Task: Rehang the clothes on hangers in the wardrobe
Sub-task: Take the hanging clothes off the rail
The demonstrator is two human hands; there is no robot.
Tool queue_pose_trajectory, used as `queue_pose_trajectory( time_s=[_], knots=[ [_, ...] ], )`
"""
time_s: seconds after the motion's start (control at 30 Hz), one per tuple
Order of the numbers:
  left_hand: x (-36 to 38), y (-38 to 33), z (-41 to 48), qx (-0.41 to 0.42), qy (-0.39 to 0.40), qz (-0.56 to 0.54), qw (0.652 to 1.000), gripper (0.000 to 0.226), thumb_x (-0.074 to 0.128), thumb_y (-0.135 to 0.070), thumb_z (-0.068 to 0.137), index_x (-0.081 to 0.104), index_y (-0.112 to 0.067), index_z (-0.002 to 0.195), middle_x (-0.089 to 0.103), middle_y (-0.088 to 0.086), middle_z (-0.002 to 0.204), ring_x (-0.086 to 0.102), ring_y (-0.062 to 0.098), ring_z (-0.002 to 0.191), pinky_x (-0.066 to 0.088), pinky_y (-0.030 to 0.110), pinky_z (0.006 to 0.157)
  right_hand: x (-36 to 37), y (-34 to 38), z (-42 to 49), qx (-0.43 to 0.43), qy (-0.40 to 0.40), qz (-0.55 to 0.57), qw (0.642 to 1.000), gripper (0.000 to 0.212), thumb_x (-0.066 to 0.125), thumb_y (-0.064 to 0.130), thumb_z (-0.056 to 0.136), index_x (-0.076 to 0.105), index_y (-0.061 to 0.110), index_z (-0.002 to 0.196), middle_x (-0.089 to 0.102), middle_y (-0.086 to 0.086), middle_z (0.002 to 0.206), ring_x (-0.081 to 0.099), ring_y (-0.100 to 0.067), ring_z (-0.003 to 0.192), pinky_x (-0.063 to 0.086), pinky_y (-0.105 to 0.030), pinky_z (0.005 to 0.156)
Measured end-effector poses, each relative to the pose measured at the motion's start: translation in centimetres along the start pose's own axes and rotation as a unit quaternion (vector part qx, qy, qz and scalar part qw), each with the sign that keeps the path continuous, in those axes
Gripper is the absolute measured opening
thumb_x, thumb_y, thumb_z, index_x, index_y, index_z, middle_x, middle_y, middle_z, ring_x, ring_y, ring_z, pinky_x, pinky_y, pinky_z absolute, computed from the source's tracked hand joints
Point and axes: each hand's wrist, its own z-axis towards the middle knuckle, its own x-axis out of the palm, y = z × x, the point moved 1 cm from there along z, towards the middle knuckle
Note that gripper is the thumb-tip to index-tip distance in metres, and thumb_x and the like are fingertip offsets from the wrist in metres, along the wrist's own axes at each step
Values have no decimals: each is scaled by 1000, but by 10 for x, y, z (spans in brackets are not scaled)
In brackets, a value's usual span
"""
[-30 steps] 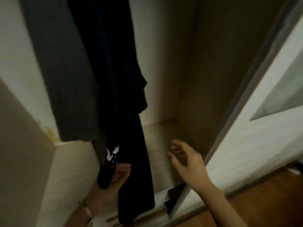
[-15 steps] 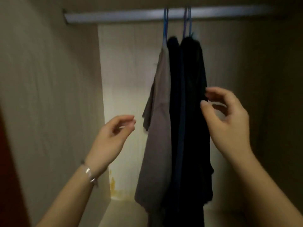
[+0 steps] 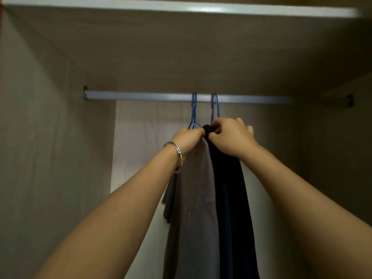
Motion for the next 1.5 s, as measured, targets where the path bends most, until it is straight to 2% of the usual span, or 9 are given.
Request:
queue_pose_trajectory(
  time_s=[0.1,0.2,0.53,0.67,0.8,1.03,1.2,1.37,1.5],
  knots=[
    [-2,-4,8,-4,-15,27,1000,6,54,-16,77,57,-10,77,49,4,67,47,17,61,41,29,66,-4,8,10,19,39,-58,997,34,49,40,86,62,15,106,61,-8,114,44,-29,119,26,-42,100],
    [-8,-8,13,-30,-29,33,999,12,45,-5,81,49,-8,70,43,5,60,39,16,52,29,23,50,-7,18,15,2,70,-114,991,31,49,44,86,56,14,89,60,-12,104,52,-30,111,32,-38,94],
    [-26,-13,27,-79,-2,76,994,21,50,-17,87,51,-13,66,54,5,69,50,16,60,40,23,52,12,40,38,-13,123,-133,983,26,48,18,90,56,5,111,59,-14,115,57,-32,107,41,-35,77],
    [-41,-18,33,-48,-24,116,992,26,45,-7,88,50,-5,62,52,12,67,51,24,62,41,28,51,12,46,44,4,159,-76,984,15,50,14,89,50,5,78,46,-8,73,50,-27,85,39,-29,70],
    [-67,-19,32,-44,-42,149,987,26,45,-7,89,49,-5,63,50,10,65,47,18,55,40,21,40,12,52,49,55,188,49,979,6,47,7,90,50,3,94,47,-9,70,49,-20,60,40,-26,51],
    [-110,-20,28,-53,-52,229,971,20,49,-13,88,51,-6,70,49,7,66,46,16,56,41,22,44,34,55,69,186,209,328,902,15,44,5,91,45,6,76,45,-10,75,46,-20,64,42,-30,54],
    [-114,-17,39,-73,-56,236,967,12,45,-4,87,54,0,80,51,13,69,49,22,57,43,29,54,45,56,77,209,196,413,864,35,33,3,97,44,0,130,58,0,89,40,-16,55,52,-25,78],
    [-106,-16,54,-54,-72,272,958,37,53,-11,90,52,9,120,57,21,124,55,32,114,44,34,93,55,54,96,199,131,389,890,23,35,2,96,52,-8,108,57,-18,93,51,-22,68,49,-23,59],
    [-117,-38,48,-20,-108,263,959,37,43,-12,94,48,5,126,48,21,136,45,32,126,44,26,77,43,53,107,170,70,472,862,21,41,-1,93,49,6,75,46,-6,64,51,-17,43,35,-12,26]
  ],
)
